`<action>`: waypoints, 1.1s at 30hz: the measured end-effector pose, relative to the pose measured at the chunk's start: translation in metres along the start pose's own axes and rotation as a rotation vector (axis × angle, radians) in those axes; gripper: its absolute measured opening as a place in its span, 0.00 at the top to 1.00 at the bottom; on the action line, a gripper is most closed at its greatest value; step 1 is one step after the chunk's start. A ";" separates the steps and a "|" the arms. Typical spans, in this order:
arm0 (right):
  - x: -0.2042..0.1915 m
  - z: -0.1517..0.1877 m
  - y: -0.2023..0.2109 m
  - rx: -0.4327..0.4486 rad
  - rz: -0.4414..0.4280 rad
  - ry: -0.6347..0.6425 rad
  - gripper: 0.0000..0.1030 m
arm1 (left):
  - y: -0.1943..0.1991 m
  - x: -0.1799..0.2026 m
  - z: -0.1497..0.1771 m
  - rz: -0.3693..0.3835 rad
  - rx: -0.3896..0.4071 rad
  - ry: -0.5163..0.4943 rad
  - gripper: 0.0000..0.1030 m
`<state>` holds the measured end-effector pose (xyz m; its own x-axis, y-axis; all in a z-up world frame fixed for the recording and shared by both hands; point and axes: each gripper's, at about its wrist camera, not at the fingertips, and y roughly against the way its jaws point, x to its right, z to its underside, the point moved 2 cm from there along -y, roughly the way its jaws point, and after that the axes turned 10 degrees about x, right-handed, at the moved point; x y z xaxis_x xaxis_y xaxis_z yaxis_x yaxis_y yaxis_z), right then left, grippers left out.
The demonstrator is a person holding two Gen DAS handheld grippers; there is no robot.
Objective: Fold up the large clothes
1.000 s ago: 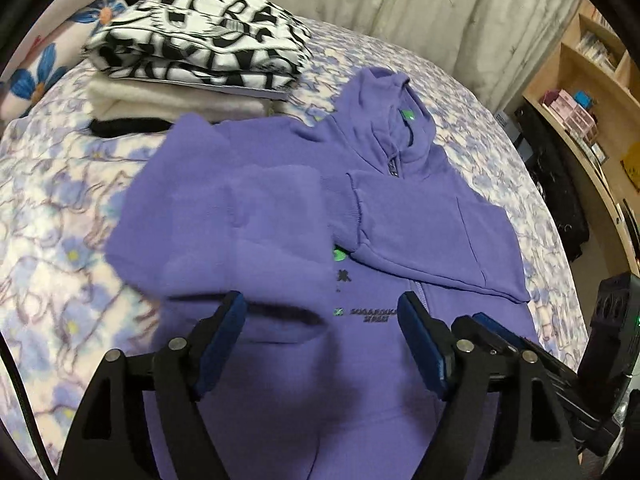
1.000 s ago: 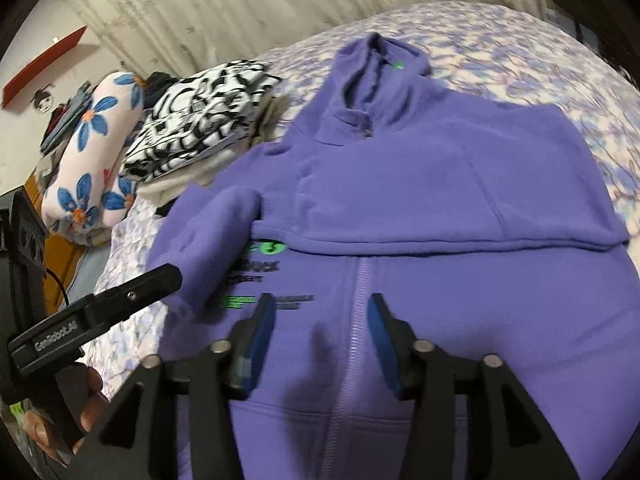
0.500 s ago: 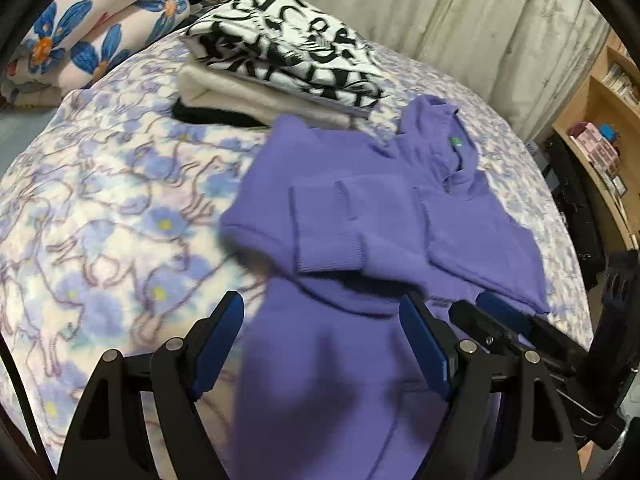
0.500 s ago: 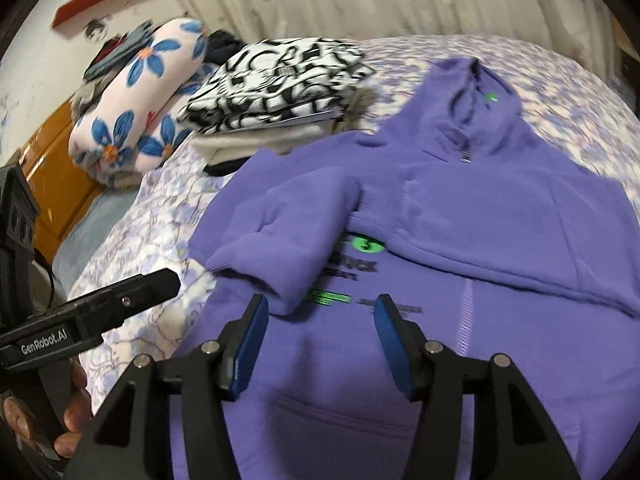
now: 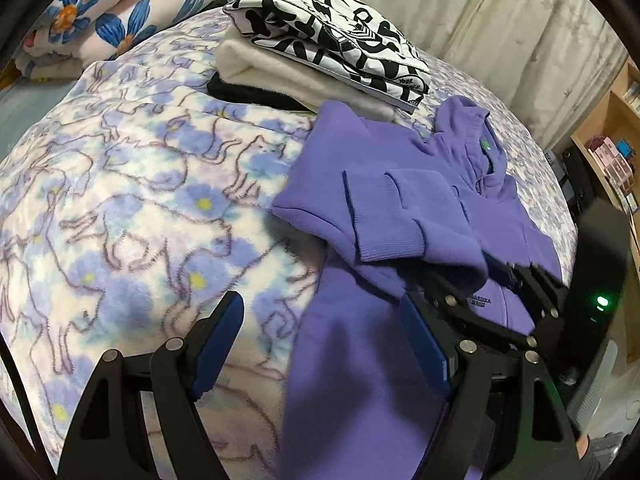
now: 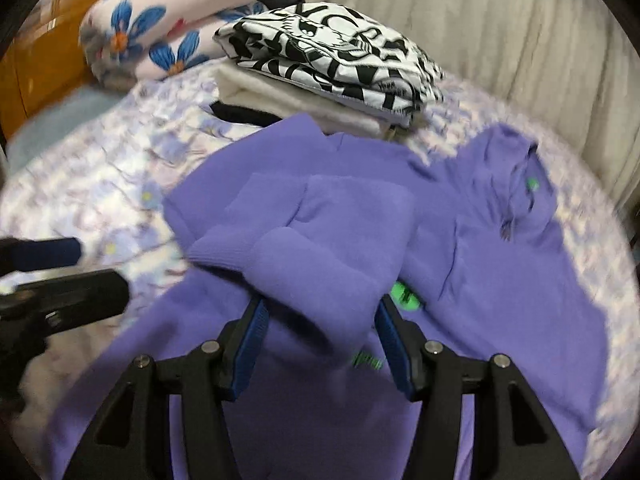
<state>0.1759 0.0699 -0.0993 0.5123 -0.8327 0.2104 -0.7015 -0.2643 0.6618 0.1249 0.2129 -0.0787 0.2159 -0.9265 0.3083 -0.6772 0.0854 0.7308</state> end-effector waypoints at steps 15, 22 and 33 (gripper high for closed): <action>0.207 0.021 0.066 0.103 0.012 -0.832 0.82 | 0.009 0.013 0.001 0.009 0.027 -0.043 0.24; 0.219 0.132 0.049 -0.194 0.063 -0.943 0.66 | -0.002 0.027 0.005 0.016 -0.003 -0.069 0.23; 0.190 0.074 0.052 -0.033 0.076 -0.540 0.52 | -0.069 0.056 -0.016 -0.031 -0.066 -0.170 0.23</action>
<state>0.2006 -0.1378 -0.0780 0.1274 -0.9827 -0.1346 -0.7066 -0.1851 0.6829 0.1943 0.1612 -0.1021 0.1102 -0.9772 0.1814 -0.6232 0.0742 0.7786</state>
